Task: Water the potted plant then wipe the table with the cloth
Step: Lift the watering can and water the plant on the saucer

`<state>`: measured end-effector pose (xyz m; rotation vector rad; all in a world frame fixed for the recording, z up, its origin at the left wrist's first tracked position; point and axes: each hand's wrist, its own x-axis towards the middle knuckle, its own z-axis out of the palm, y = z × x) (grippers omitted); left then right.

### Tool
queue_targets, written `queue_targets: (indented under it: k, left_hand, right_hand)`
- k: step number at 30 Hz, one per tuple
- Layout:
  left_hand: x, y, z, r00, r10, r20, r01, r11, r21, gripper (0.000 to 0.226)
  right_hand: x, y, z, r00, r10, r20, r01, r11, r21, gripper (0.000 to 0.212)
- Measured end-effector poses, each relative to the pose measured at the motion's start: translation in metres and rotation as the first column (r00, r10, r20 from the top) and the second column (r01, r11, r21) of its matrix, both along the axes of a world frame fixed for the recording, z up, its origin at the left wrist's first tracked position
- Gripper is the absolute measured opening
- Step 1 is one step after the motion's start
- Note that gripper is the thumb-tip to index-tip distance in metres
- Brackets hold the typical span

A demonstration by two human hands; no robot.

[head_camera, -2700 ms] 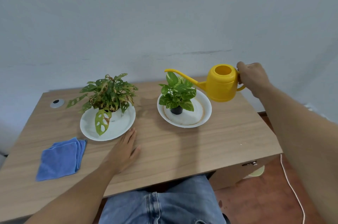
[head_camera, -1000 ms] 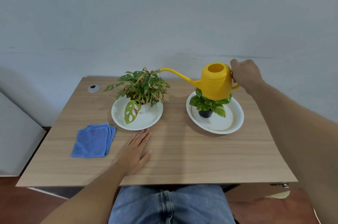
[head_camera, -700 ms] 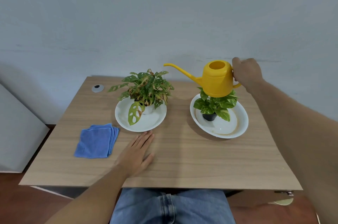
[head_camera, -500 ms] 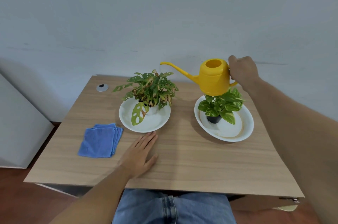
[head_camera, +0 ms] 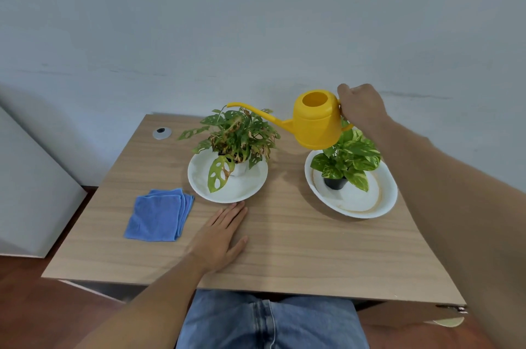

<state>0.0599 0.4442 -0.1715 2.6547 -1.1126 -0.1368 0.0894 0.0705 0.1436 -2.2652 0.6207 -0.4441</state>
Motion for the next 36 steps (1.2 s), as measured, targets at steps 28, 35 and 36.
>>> queue_targets:
  k: [28,35,36]
  left_hand:
    - [0.003,0.001,-0.008,0.999,-0.027,0.044,0.028,0.999,-0.035,0.077]
    - [0.002,-0.001,-0.007,0.999,-0.014,0.031,0.014,1.0,-0.02,0.076]
    - [0.002,-0.001,-0.007,1.0,-0.014,0.028,0.014,1.0,-0.02,0.076]
  right_hand:
    - [-0.057,-0.046,0.003,0.969,-0.239,0.058,0.229,0.964,0.137,0.046]
    - [-0.056,-0.03,-0.008,0.965,-0.255,0.058,0.235,0.943,0.236,0.043]
    - [-0.055,-0.029,-0.009,0.965,-0.258,0.053,0.238,0.94,0.243,0.043]
